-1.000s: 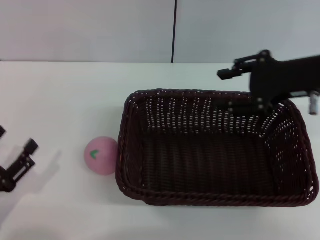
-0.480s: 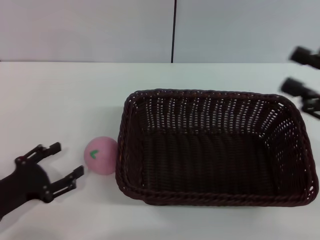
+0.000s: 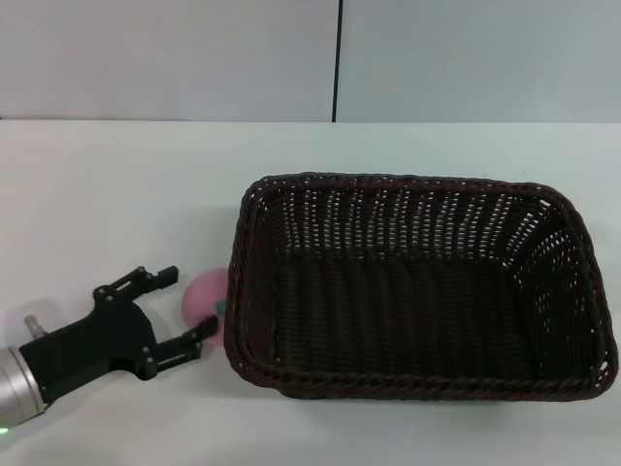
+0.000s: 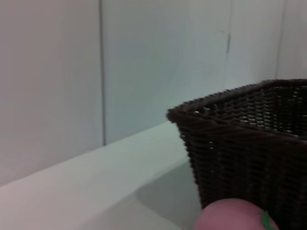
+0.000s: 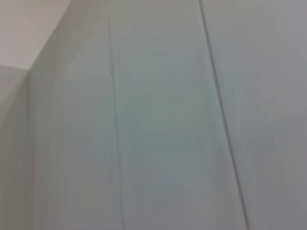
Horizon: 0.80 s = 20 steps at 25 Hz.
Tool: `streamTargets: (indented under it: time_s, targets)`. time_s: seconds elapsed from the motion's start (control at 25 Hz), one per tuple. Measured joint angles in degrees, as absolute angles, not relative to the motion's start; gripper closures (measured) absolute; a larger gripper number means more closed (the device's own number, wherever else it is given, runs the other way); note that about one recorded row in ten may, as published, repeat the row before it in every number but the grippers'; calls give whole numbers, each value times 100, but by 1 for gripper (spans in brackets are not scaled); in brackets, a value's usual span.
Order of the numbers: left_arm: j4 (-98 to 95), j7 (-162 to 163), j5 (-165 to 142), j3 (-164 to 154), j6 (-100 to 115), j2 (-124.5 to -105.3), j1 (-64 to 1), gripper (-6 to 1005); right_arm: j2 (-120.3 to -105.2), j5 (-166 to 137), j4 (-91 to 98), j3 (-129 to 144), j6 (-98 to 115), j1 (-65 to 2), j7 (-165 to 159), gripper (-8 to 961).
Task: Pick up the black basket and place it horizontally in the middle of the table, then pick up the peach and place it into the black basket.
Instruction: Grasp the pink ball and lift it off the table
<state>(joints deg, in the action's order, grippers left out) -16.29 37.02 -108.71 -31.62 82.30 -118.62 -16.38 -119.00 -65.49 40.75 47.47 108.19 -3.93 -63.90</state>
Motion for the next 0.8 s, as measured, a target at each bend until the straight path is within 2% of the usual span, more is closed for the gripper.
streamTargets:
  time_s: [0.24,0.64,0.76,0.8]
  targets:
    - [-1639,3677,-10872,-3579,8249,-11859,-1656,185,-11894,-6555,3863,4475,10820,-424,-6380,370]
    - [-1570,3463,-10793,-3451,8288,-11856,-1649,403,-11883,-6554,3615,4399,10783,-451,-6280,371]
    - [-1570,3463,-10712,-3144,8391,-11849,-1625,634,-11882,-6549,3559,4362,10787,-450,-6274,371]
    - [-1573,3462,-10683,-2989,8451,-11841,-1609,645,-11882,-6549,3559,4362,10787,-450,-6274,371]
